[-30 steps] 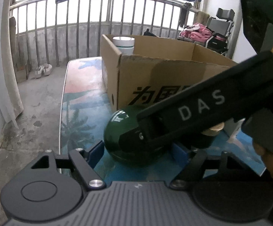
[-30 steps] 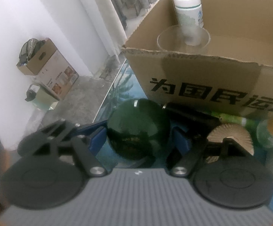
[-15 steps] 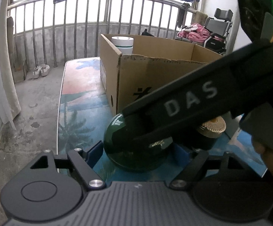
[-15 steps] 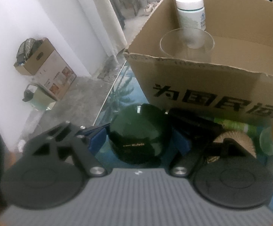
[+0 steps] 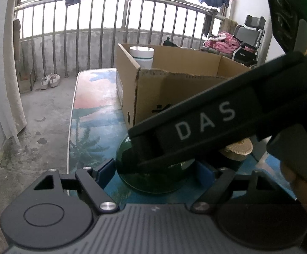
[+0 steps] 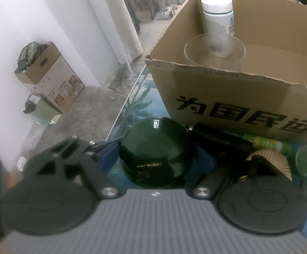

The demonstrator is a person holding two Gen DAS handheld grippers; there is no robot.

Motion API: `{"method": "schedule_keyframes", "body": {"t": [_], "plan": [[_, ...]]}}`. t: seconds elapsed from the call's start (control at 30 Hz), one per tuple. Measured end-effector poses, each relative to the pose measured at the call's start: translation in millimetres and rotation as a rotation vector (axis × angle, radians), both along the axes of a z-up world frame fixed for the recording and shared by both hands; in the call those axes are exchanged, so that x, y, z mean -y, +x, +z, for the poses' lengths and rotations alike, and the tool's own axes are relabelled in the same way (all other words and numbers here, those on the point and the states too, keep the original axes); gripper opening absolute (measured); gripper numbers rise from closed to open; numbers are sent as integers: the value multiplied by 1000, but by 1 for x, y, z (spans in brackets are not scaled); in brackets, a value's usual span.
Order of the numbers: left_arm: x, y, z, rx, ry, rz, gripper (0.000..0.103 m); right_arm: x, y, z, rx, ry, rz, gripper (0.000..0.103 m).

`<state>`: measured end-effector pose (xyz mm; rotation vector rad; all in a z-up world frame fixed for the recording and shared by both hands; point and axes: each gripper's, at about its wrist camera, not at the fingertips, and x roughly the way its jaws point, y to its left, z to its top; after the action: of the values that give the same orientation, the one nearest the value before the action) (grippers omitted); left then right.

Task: Organize rigid objects
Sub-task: 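Lift the green jar with the right tool toward the box, then lower the green jar into the box and open the right tool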

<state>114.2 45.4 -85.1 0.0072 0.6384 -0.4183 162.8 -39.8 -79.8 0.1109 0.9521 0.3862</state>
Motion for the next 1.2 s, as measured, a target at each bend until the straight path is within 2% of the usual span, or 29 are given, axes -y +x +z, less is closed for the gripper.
{"method": "schedule_keyframes", "body": {"t": [0.17, 0.33, 0.53, 0.67, 0.77, 0.9, 1.07, 1.2], "plan": [[2, -18, 17, 28, 22, 5, 82, 0, -15, 13, 10, 17, 10, 78], [13, -36, 46, 102, 43, -8, 82, 9, -41, 41, 59, 48, 13, 78], [50, -35, 104, 256, 91, -64, 82, 36, -61, 105, 202, 53, 1, 78], [85, -8, 135, 294, 86, -123, 82, 70, -54, 146, 279, 46, -21, 78], [115, 32, 148, 232, 51, -178, 82, 110, -30, 166, 273, 51, -47, 77], [156, 101, 146, 67, 12, -244, 82, 164, 20, 171, 201, 26, -90, 77], [200, 182, 119, -127, -15, -257, 82, 223, 96, 148, 63, 6, -138, 77], [204, 222, 92, -219, -38, -233, 82, 249, 147, 121, -27, 23, -149, 76]]}}
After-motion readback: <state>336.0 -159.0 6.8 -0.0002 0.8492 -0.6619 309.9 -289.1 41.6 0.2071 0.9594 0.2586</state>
